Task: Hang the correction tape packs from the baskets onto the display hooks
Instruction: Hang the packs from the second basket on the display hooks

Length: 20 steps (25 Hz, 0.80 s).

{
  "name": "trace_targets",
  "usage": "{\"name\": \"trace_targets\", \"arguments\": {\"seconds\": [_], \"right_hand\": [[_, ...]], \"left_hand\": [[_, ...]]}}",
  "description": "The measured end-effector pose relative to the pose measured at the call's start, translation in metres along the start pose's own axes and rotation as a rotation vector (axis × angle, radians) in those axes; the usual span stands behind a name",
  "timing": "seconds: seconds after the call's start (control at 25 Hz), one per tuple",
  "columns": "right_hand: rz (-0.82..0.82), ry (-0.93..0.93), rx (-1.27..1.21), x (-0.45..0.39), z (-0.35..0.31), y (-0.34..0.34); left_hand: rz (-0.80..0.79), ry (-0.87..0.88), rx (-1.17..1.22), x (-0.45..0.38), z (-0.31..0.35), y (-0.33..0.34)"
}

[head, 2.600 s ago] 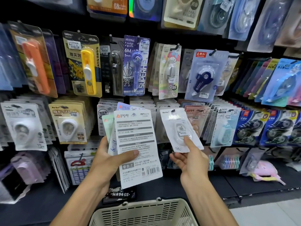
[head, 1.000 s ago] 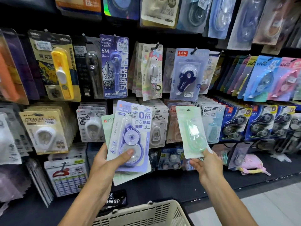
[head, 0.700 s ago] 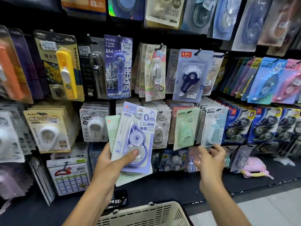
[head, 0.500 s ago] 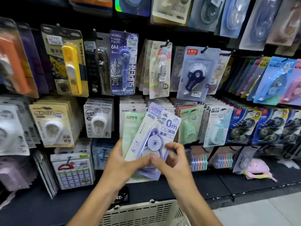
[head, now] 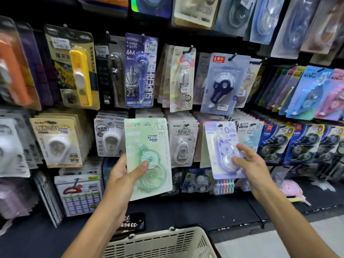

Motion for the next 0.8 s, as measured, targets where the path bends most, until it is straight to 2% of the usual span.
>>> {"name": "trace_targets", "arguments": {"seconds": [0.08,0.24,0.36,0.44,0.48,0.52,0.56,0.6,0.64,0.72,0.8], "right_hand": [[0.010,-0.017,0.153,-0.016,0.001,-0.001],[0.015,-0.074,0.284,-0.031,0.000,0.026],[0.202,-0.116,0.469,-0.028,-0.002,0.042],[0.352,-0.261,0.555,0.001,-0.006,0.056],[0.266,-0.343,0.484,0.019,-0.004,0.066],[0.065,-0.354,0.337,0.038,0.000,0.078],[-0.192,-0.304,0.175,0.058,0.006,0.093],[-0.375,-0.249,0.069,0.070,0.013,0.105],[-0.458,-0.229,-0.007,0.074,0.019,0.110],[-0.422,-0.210,-0.157,0.061,0.020,0.104],[-0.271,-0.126,-0.235,0.036,0.013,0.075]], "left_hand": [[-0.005,-0.013,0.007,0.000,-0.002,0.004],[-0.037,-0.027,0.008,0.003,-0.007,0.014],[-0.048,-0.045,0.004,0.006,-0.010,0.017],[-0.043,-0.037,-0.009,0.004,-0.012,0.018],[-0.046,-0.026,-0.013,0.002,-0.013,0.020],[-0.058,-0.023,-0.013,-0.001,-0.013,0.026],[-0.083,-0.031,-0.013,-0.003,-0.014,0.033],[-0.115,-0.047,-0.023,-0.006,-0.016,0.041],[-0.156,-0.062,-0.063,-0.009,-0.017,0.049],[-0.263,-0.036,-0.312,-0.017,-0.015,0.057],[-0.420,0.109,-0.825,-0.030,-0.017,0.052]]}}
Point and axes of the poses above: each hand's wrist, its own x-axis away from the middle knuckle, its own y-axis out of the palm, z = x × y, the point moved 2 cm from there along -x, towards the middle knuckle, and after that the axes turned 15 degrees about y, right-handed, at the moved point
